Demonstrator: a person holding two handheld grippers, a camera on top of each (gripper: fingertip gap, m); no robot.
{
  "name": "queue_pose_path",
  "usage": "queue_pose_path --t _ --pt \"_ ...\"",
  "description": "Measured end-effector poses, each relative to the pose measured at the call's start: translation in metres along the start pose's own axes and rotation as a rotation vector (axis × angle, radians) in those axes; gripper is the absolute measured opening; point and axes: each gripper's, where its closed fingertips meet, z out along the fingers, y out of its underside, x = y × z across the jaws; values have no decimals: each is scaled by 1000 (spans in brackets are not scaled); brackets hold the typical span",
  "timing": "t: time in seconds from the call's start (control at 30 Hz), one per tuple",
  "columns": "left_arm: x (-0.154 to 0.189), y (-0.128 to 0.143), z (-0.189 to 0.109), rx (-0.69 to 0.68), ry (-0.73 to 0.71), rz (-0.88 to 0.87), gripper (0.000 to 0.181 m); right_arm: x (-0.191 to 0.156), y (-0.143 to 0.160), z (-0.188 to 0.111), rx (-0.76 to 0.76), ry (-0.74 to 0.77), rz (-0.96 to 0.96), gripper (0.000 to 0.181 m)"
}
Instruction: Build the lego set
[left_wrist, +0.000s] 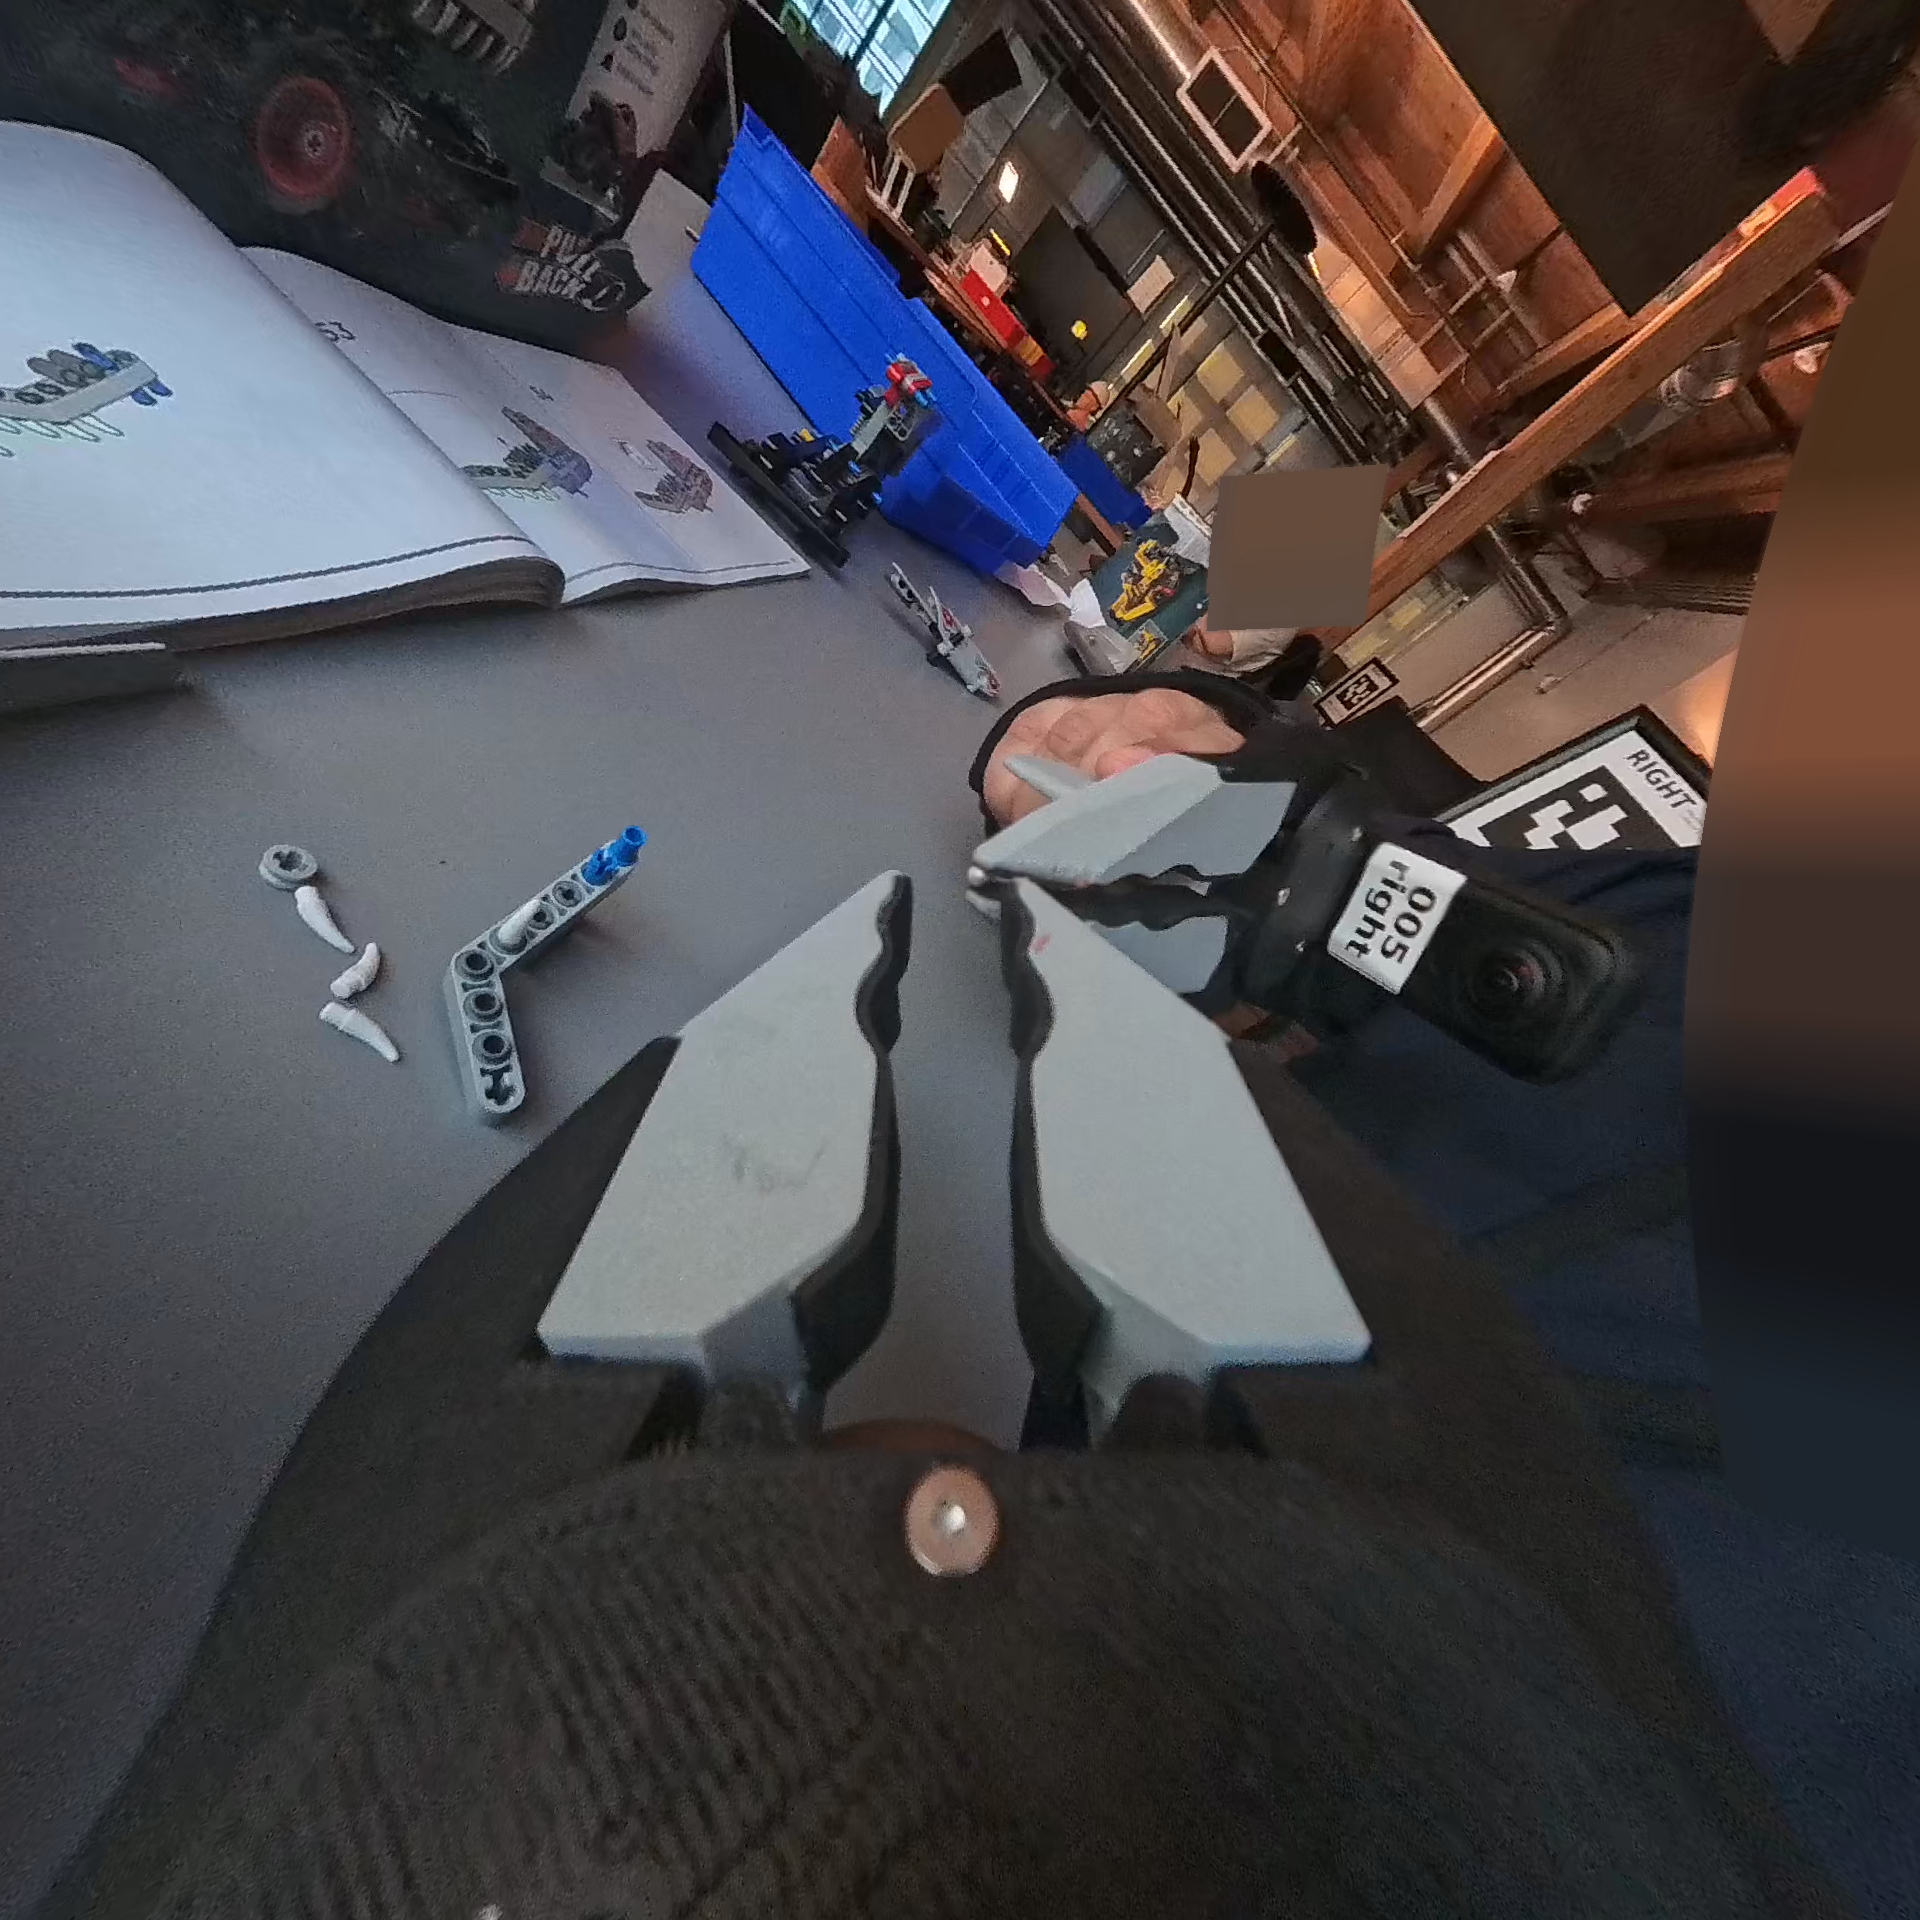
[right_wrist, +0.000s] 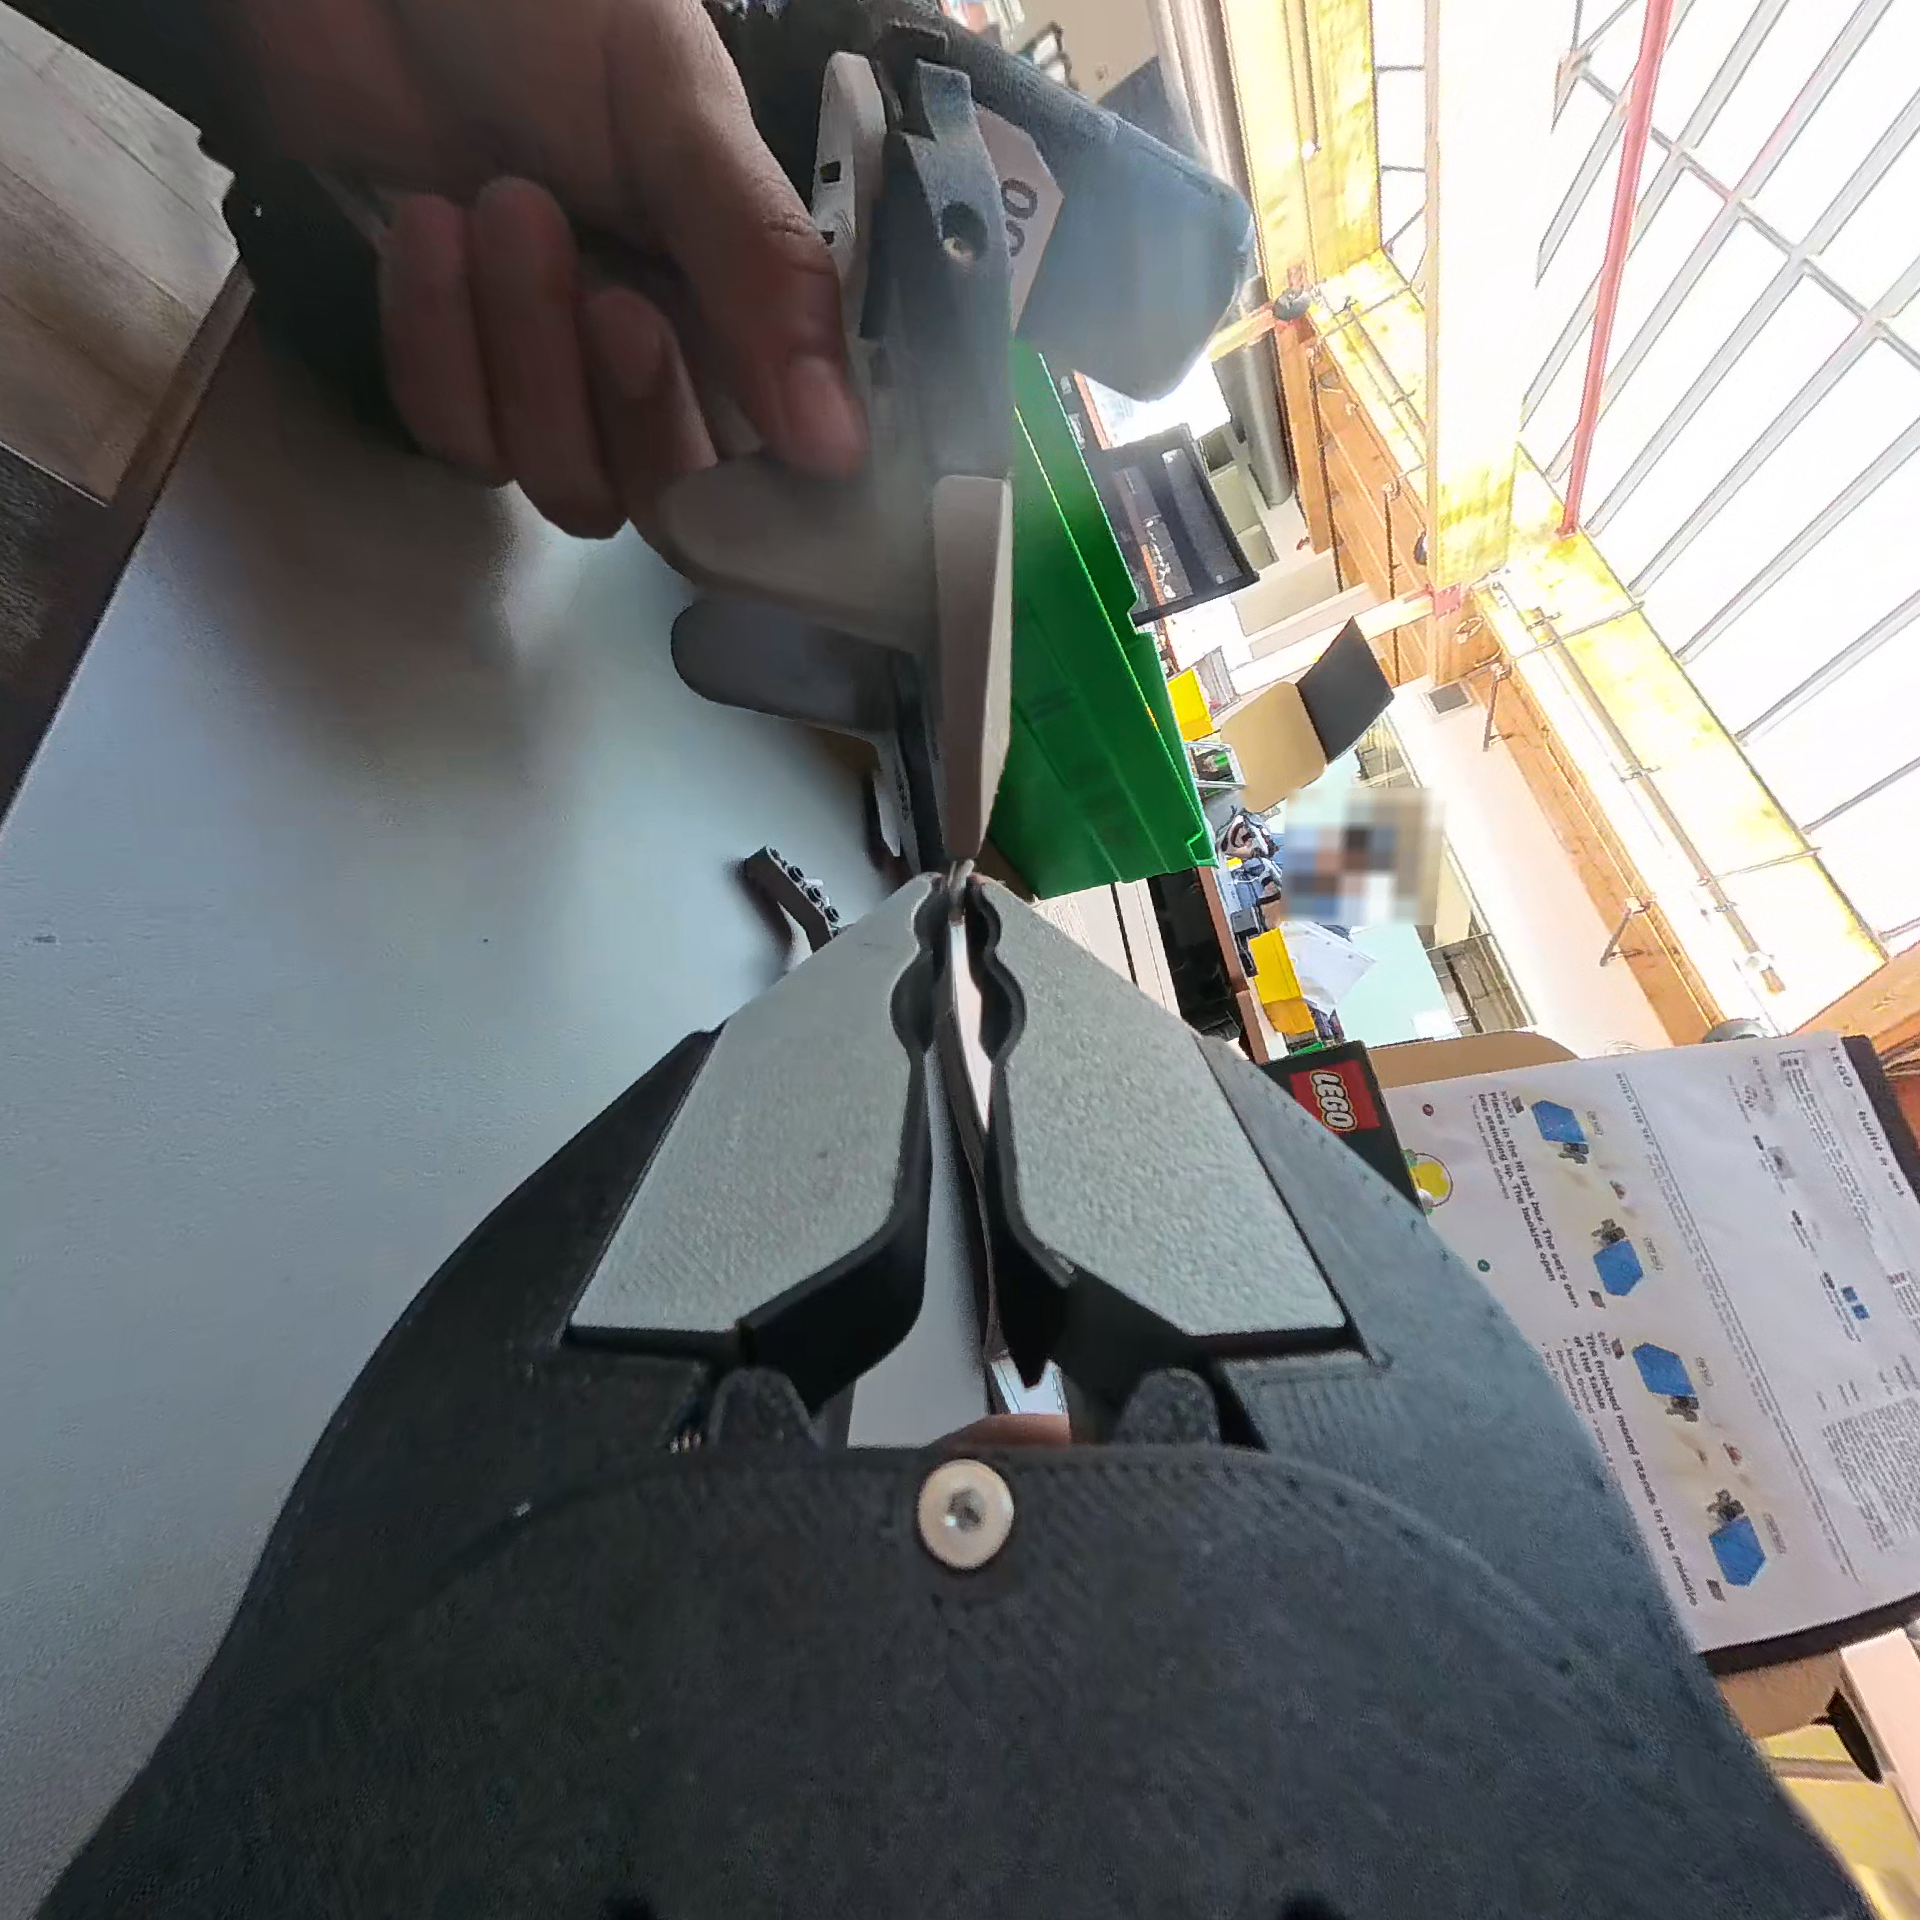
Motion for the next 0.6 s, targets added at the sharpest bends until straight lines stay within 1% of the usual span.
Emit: queue_pose_path --t 0.07,0.3,0.4,0.6 --pt "4 0 1 1 30 -5 12 -1 1 1 -3 -4 4 0" --pt "-1 -2 0 17 18 -17 0 -1 2 2 -5 -14 33 0" --pt "-3 -1 1 4 2 -22 5 0 2 2 -9 -15 40 0" --pt "-2 0 2 -3 2 -13 3 -1 2 2 -10 -14 35 0"
